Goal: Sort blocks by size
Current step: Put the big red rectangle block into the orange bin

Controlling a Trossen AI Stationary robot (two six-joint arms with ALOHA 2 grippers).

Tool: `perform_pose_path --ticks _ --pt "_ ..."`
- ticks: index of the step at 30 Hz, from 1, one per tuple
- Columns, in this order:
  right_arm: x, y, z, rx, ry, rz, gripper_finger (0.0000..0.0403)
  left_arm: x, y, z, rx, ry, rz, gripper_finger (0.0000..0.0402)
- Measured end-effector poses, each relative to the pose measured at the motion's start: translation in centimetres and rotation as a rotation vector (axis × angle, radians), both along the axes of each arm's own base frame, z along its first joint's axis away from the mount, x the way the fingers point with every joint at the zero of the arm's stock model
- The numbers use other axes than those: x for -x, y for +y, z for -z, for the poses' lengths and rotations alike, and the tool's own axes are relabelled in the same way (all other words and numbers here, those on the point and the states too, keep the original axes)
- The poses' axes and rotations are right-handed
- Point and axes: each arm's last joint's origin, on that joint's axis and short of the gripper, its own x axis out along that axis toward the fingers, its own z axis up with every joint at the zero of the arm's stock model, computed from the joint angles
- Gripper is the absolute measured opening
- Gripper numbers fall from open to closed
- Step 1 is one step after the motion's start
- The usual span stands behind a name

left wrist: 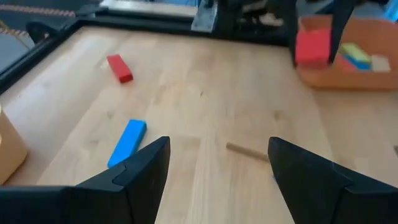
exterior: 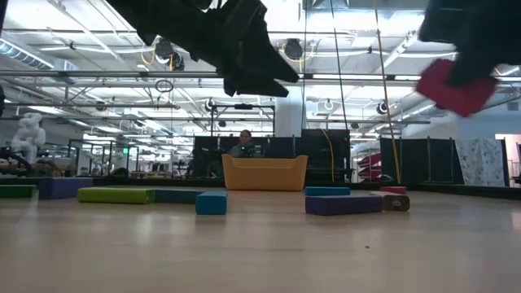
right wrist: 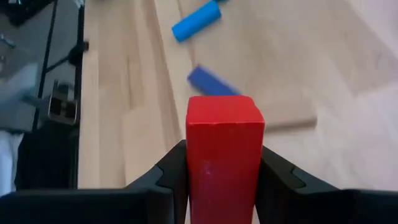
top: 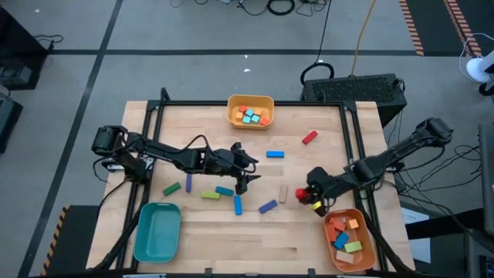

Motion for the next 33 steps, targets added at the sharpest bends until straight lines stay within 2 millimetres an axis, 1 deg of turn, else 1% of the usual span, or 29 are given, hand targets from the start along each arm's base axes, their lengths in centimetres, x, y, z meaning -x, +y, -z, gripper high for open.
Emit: perform_pose_path --ticks 3,6,11,16,20,23,28,33 --pt "1.5 0.6 -0.1 0.0 0.05 -0.047 0.0115 0.2 0.0 0.4 -0.005 0.046 -0.009 0.0273" --pt "2.5 1.2 -0.1 -0.048 0.1 -0.103 0.0115 0.4 0.1 0.8 -0.015 0.091 -0.037 0.0273" --pt "3.7 2.7 -0.2 -0.182 0.173 -0.165 0.0115 0.6 0.3 1.1 -0.023 0.125 -0.08 0.0274" --pt "5.1 4.2 -0.2 -0.321 0.28 -0.171 0.0115 0.6 0.3 1.1 -0.041 0.124 -0.101 0.0274" --pt "6.4 5.4 -0.2 -0.403 0.358 -0.149 0.0115 0.6 0.3 1.1 -0.045 0.124 -0.101 0.0274" --pt "7.5 6.2 0.0 -0.432 0.416 -0.118 0.0115 0.6 0.4 1.1 -0.073 0.128 -0.094 0.0274" --pt "8.8 7.2 1.1 -0.424 0.548 -0.042 0.0122 0.6 0.4 1.2 -0.096 0.135 -0.09 0.0274" --pt "9.3 8.1 2.3 -0.401 0.623 0.033 0.0131 0.6 0.4 1.2 -0.099 0.137 -0.097 0.0274"
